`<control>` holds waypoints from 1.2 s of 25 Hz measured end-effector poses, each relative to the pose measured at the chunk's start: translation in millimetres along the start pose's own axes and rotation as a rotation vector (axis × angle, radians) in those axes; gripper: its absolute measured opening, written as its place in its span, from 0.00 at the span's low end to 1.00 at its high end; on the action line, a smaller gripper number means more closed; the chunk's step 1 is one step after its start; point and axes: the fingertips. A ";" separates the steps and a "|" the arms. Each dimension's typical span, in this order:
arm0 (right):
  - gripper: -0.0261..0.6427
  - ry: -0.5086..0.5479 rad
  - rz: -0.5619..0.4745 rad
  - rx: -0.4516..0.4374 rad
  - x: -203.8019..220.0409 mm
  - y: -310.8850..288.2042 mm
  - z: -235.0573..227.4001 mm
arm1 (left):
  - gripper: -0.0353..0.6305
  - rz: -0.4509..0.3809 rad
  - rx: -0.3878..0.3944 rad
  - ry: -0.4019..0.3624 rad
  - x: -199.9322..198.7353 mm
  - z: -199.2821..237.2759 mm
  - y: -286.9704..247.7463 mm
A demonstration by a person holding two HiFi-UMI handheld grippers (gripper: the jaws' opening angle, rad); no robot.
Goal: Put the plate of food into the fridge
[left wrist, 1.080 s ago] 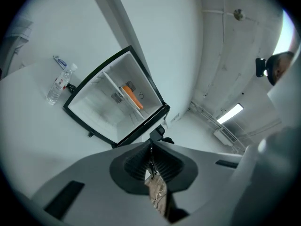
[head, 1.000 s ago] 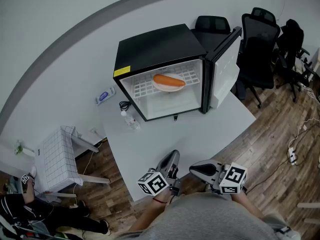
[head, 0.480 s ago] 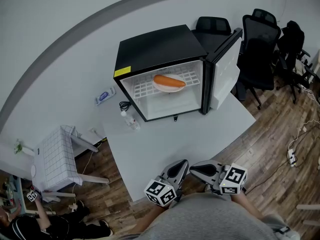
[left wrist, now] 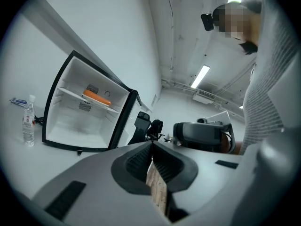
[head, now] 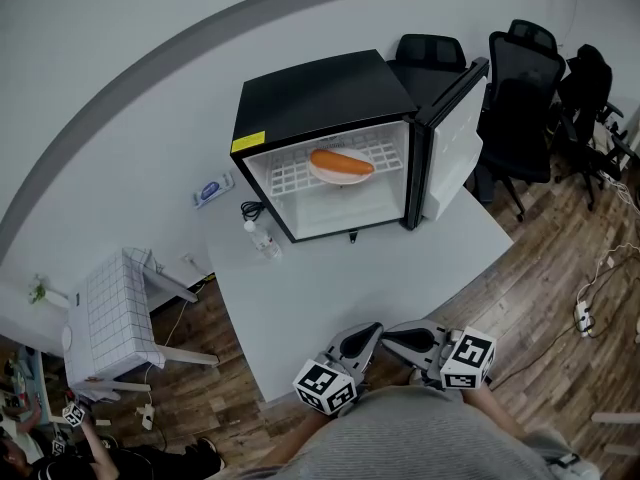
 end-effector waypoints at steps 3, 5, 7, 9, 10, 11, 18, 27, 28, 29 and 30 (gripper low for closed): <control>0.06 0.003 0.001 -0.002 -0.3 -0.9 0.1 | 0.07 0.011 0.010 -0.003 1.7 -2.5 -2.5; 0.06 0.011 0.004 -0.002 -0.1 -0.9 0.8 | 0.07 0.017 0.014 -0.006 2.1 -3.5 -3.5; 0.06 0.020 0.004 -0.001 -0.2 -0.8 1.3 | 0.07 0.019 0.015 -0.008 2.3 -3.7 -4.1; 0.06 0.026 0.000 0.002 -0.8 -0.6 1.0 | 0.07 0.022 0.013 -0.007 2.9 -3.1 -4.3; 0.06 0.029 -0.001 0.004 -0.9 -0.5 0.6 | 0.07 0.023 0.011 -0.005 3.5 -2.5 -4.1; 0.06 0.032 -0.001 0.007 -0.7 -0.3 0.2 | 0.07 0.023 0.008 -0.002 4.2 -1.7 -3.9; 0.06 0.088 0.016 0.042 1.3 1.2 -3.6 | 0.07 0.028 -0.002 0.014 5.3 1.7 -4.3; 0.06 0.080 0.011 0.047 0.8 1.1 -6.6 | 0.07 0.042 0.006 0.020 7.4 2.4 -7.4; 0.06 0.079 0.011 0.047 1.1 1.3 -6.5 | 0.07 0.043 0.007 0.020 8.0 2.4 -7.6; 0.06 0.078 0.010 0.047 1.3 1.7 -6.4 | 0.07 0.045 0.007 0.020 8.6 2.3 -7.8; 0.06 0.077 0.010 0.048 1.7 2.2 -6.5 | 0.07 0.047 0.007 0.020 9.1 2.2 -8.1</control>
Point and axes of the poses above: the fingertips, and each gripper's own axes: y backward along the fingers, z to its left, x out of its underside, and after that the axes turned 6 degrees about x, right-handed
